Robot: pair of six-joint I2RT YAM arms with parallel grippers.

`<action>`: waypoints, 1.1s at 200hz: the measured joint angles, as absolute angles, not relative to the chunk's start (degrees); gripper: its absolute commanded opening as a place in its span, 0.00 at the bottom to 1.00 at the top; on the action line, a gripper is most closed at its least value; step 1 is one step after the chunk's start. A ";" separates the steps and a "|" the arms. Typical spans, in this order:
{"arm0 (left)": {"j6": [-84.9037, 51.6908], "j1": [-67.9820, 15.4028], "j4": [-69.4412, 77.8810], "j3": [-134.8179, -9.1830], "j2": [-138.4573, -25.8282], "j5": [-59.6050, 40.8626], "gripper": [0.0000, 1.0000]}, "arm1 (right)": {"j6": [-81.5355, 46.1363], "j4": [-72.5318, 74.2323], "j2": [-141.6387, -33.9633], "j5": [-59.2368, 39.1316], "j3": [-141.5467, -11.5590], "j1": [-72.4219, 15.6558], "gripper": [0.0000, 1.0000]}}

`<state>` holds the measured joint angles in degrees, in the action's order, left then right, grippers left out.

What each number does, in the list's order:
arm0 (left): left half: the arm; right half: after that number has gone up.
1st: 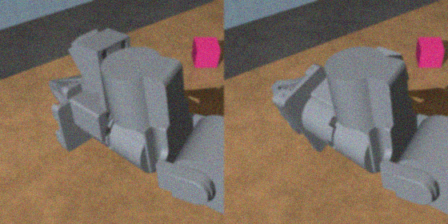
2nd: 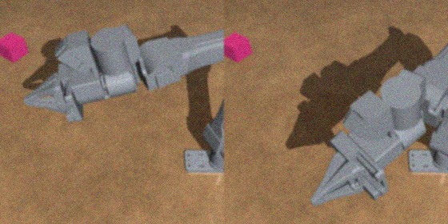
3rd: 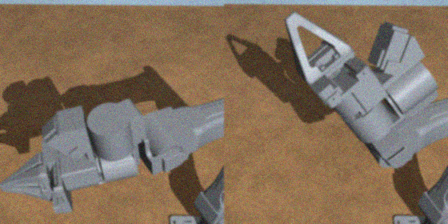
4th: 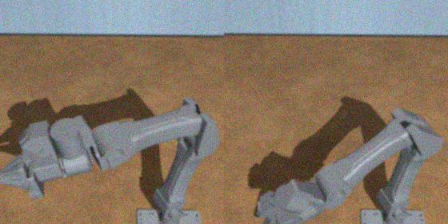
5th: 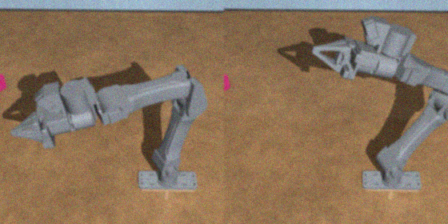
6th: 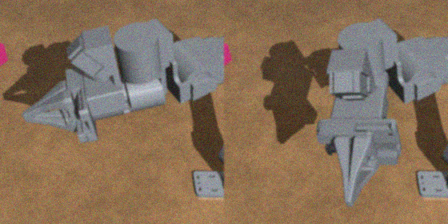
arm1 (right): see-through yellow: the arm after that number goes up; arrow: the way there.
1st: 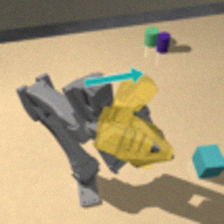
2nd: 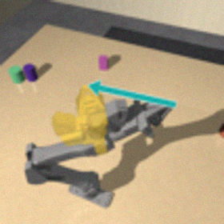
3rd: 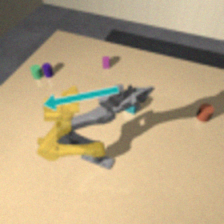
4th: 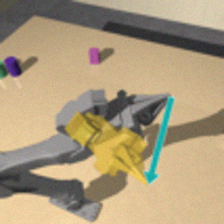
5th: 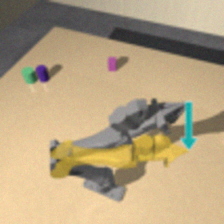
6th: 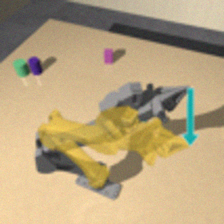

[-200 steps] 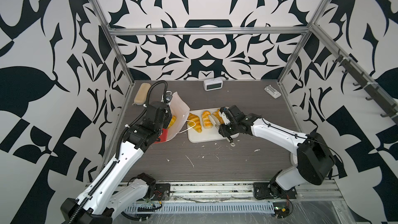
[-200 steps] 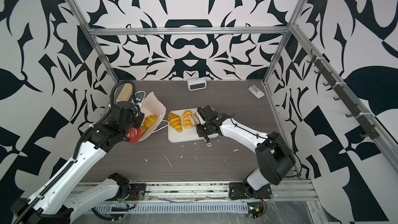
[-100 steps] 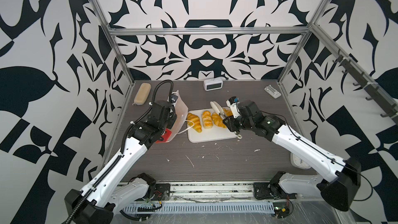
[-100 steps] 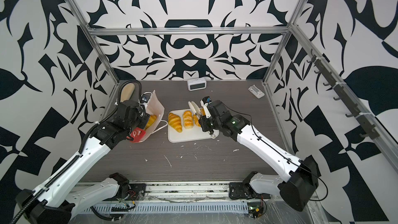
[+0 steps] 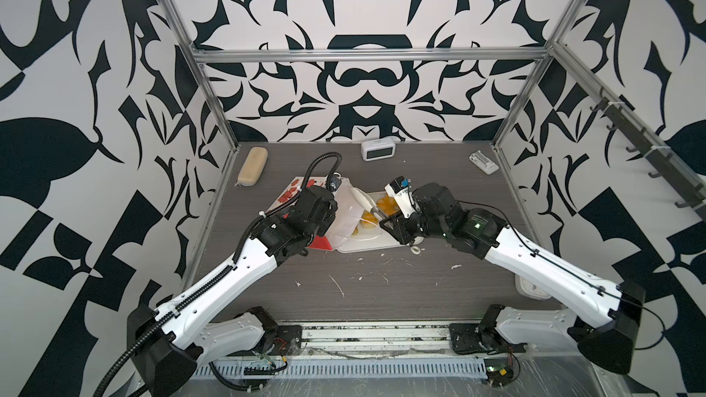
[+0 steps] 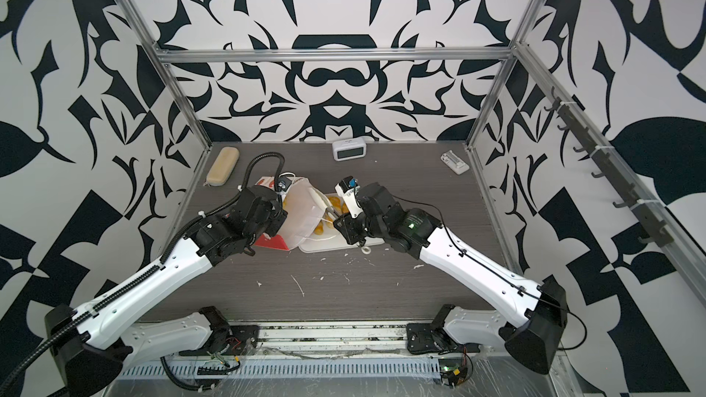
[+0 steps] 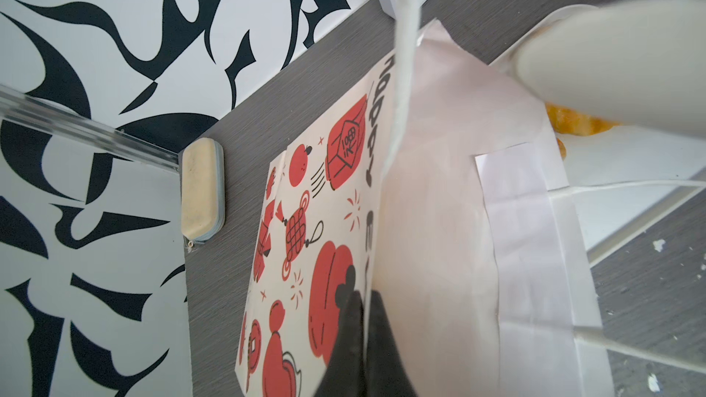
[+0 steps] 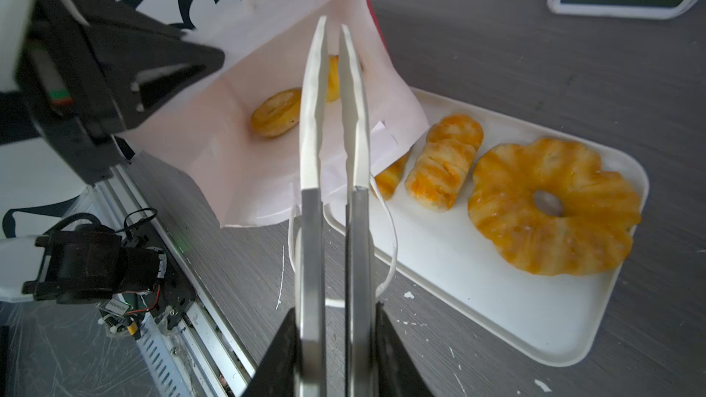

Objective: Take the fake bread out of the paper bag

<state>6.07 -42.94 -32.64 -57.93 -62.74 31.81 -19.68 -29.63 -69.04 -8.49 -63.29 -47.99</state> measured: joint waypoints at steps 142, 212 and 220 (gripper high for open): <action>12.71 -43.05 -30.37 -45.69 -53.87 35.79 0.00 | -26.06 -17.19 -93.12 -10.02 -62.15 -64.07 0.30; 20.40 -42.98 -21.96 -38.06 -49.52 34.98 0.00 | -27.16 -11.81 -98.72 -6.26 -65.41 -68.38 0.29; 20.91 -42.98 -21.32 -37.23 -48.88 34.54 0.00 | -27.31 -11.29 -98.70 -5.15 -65.36 -68.36 0.30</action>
